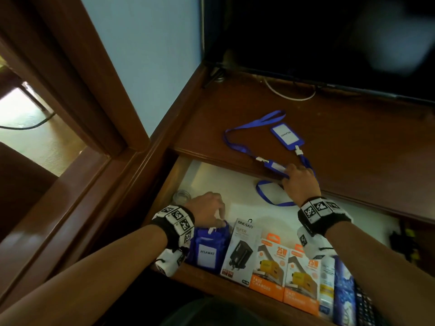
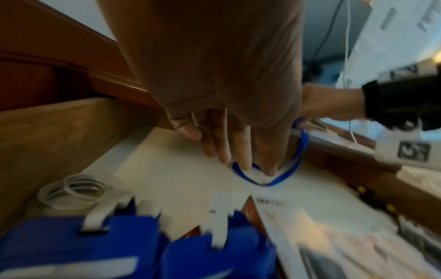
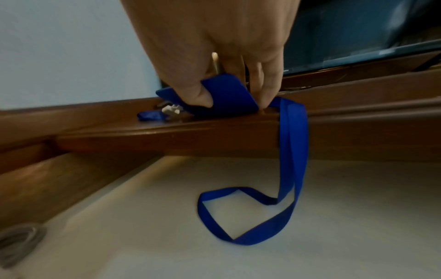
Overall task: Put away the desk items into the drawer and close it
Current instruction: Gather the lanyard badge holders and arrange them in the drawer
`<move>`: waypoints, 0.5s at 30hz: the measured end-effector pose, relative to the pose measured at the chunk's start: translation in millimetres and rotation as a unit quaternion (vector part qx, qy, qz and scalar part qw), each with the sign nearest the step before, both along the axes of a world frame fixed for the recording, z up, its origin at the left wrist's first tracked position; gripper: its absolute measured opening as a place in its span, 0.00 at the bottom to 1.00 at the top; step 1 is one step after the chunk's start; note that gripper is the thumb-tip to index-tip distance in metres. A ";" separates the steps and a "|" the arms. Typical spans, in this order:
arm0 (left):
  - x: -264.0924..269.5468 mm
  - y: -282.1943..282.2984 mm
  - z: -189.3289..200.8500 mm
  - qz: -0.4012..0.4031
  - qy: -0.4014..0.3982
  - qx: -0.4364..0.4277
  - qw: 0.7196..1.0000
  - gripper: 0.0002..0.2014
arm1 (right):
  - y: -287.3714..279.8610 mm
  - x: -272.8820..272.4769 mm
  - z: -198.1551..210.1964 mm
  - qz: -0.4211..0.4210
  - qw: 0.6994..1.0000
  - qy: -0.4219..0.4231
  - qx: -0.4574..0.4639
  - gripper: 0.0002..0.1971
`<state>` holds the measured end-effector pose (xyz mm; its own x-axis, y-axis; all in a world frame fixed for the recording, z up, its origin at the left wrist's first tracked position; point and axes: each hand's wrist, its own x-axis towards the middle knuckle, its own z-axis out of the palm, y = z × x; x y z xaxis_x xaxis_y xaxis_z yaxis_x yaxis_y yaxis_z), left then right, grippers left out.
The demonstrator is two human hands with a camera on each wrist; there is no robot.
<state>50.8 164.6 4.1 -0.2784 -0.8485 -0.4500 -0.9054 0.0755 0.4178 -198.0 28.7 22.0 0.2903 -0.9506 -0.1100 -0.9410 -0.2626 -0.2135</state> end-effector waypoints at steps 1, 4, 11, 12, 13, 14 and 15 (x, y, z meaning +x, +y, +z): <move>-1.0 -3.9 3.2 0.029 0.030 -0.015 0.999 0.11 | 1.7 -2.2 4.8 -0.002 1.000 -0.020 0.003 0.13; -11.8 -18.3 16.4 0.112 0.102 -0.104 0.983 0.18 | 15.1 -4.1 21.3 0.002 0.995 -0.100 -0.002 0.08; -49.7 -51.3 47.2 0.219 0.217 -0.291 0.905 0.44 | 59.4 -14.2 50.8 0.002 0.958 -0.279 0.069 0.02; -55.0 -55.7 51.2 0.189 0.222 -0.292 0.911 0.43 | 63.2 -17.5 54.8 0.002 0.953 -0.293 0.074 0.02; -59.7 -58.9 54.5 0.161 0.238 -0.274 0.918 0.41 | 65.9 -21.3 58.0 0.000 0.948 -0.311 0.074 0.03; -63.3 -61.7 56.4 0.142 0.266 -0.237 0.924 0.37 | 67.6 -25.6 61.4 -0.005 0.941 -0.331 0.072 0.05; -66.5 -63.8 58.3 0.135 0.295 -0.191 0.927 0.31 | 67.8 -31.3 63.5 -0.016 0.934 -0.351 0.066 0.05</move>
